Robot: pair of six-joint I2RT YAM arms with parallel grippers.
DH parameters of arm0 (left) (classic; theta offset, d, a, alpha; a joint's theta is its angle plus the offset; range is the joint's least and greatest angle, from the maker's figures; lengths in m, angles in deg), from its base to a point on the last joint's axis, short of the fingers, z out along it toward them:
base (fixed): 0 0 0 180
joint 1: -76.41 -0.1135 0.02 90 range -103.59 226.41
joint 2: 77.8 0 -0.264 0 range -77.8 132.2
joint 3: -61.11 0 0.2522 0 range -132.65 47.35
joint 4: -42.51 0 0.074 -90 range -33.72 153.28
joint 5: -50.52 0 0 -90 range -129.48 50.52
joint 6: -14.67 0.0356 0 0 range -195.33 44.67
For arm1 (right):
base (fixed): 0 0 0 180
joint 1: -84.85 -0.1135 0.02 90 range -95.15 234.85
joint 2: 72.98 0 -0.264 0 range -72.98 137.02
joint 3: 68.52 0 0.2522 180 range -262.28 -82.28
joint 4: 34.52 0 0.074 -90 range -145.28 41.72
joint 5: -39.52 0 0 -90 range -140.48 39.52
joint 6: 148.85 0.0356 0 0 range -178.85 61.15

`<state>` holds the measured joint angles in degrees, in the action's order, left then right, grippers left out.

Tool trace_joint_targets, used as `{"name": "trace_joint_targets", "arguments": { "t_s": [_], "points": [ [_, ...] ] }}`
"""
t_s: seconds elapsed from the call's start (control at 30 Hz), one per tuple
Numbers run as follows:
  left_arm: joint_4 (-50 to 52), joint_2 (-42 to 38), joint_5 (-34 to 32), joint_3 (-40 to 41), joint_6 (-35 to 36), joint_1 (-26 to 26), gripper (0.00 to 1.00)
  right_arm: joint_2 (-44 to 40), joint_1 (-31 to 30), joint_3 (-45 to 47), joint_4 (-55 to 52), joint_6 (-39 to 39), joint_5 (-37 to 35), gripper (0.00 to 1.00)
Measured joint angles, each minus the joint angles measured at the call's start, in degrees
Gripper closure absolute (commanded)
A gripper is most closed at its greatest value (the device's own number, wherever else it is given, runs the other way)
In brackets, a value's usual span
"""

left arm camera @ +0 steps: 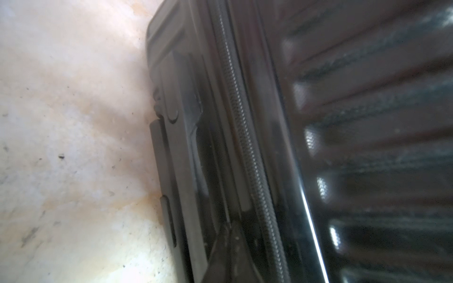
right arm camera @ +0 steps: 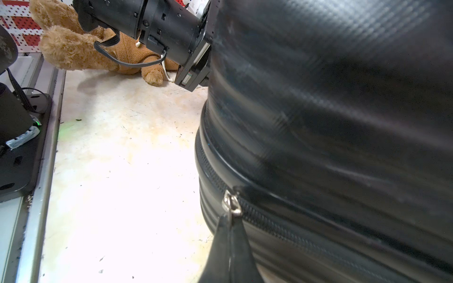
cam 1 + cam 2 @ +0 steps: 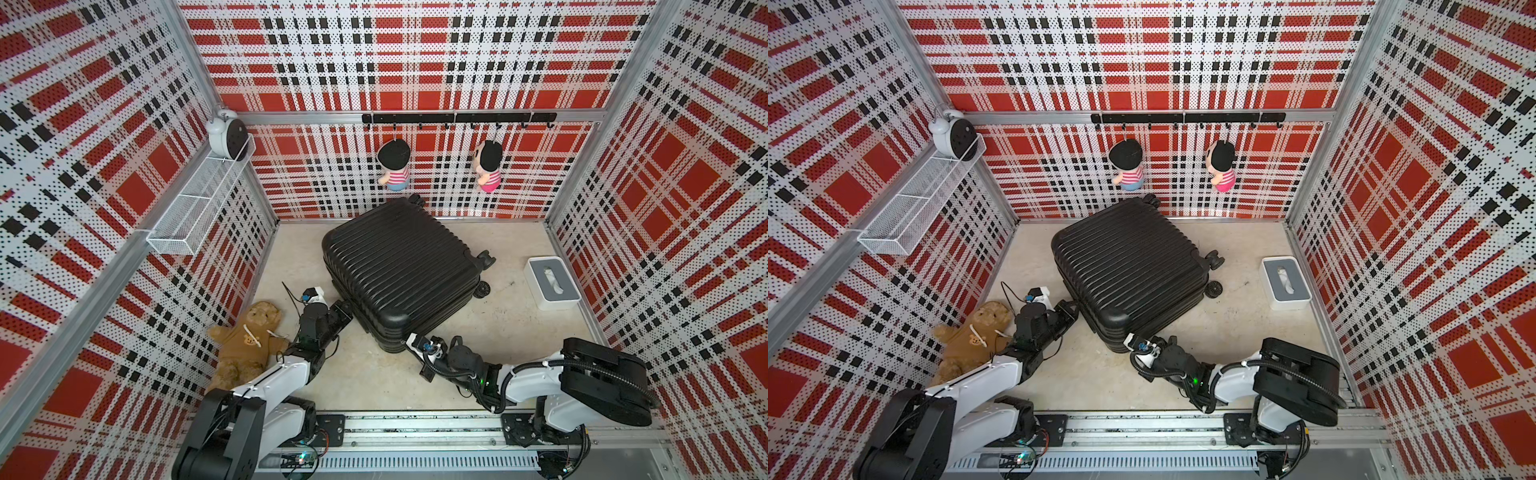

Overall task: Open the suitcase zippers
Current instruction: Unzip the zipper on the suitcase.

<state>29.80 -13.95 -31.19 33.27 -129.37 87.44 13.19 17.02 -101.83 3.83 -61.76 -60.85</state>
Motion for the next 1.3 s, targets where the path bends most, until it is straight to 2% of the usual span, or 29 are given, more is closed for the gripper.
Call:
{"name": "trace_joint_targets", "arguments": {
  "t_s": [0.07,0.13,0.27,0.37,0.53,0.73,0.8,0.9,0.97,1.17,1.3],
  "points": [
    [1.62,-0.63,0.96,-0.48,0.83,-3.65,0.56,-0.11,0.0,0.07,-0.04,0.07,0.02,1.0],
    [3.67,-0.57,1.81,-2.12,1.97,-7.74,0.47,-0.17,-0.11,0.24,-0.09,0.09,0.07,1.0],
    [6.14,1.14,2.25,-8.33,3.54,-14.95,0.43,-0.26,-0.28,0.42,-0.26,0.07,0.07,1.0],
    [6.51,6.67,2.29,-15.63,4.42,-18.32,0.43,-0.26,-0.28,0.42,-0.28,0.09,0.07,1.0],
    [6.12,23.3,4.94,-31.74,4.74,-21.29,0.39,-0.35,-0.31,0.42,-0.42,0.07,0.07,1.0],
    [5.55,41.35,11.21,-50.8,3.23,-22.51,0.25,-0.9,-0.31,0.44,-1.4,0.04,0.07,1.0],
    [6.32,45.88,13.09,-56.85,3.19,-22.45,0.25,-1.31,-0.31,0.44,-1.92,0.07,0.04,1.0],
    [8.61,52.17,15.39,-65.96,4.2,-21.84,0.37,-2.56,-0.31,0.46,-3.06,0.17,-0.07,1.0],
    [9.14,55.15,17.0,-69.7,4.85,-21.11,0.38,-3.69,-0.31,0.79,-3.74,0.28,-0.15,1.0],
    [8.74,55.87,18.56,-66.73,5.53,-17.14,0.4,-6.23,-0.31,1.62,-6.34,0.87,0.57,1.0],
    [6.14,54.95,18.08,-62.1,4.72,-17.25,0.42,-6.69,-0.76,1.27,-8.24,0.87,1.86,1.0]
  ]
}}
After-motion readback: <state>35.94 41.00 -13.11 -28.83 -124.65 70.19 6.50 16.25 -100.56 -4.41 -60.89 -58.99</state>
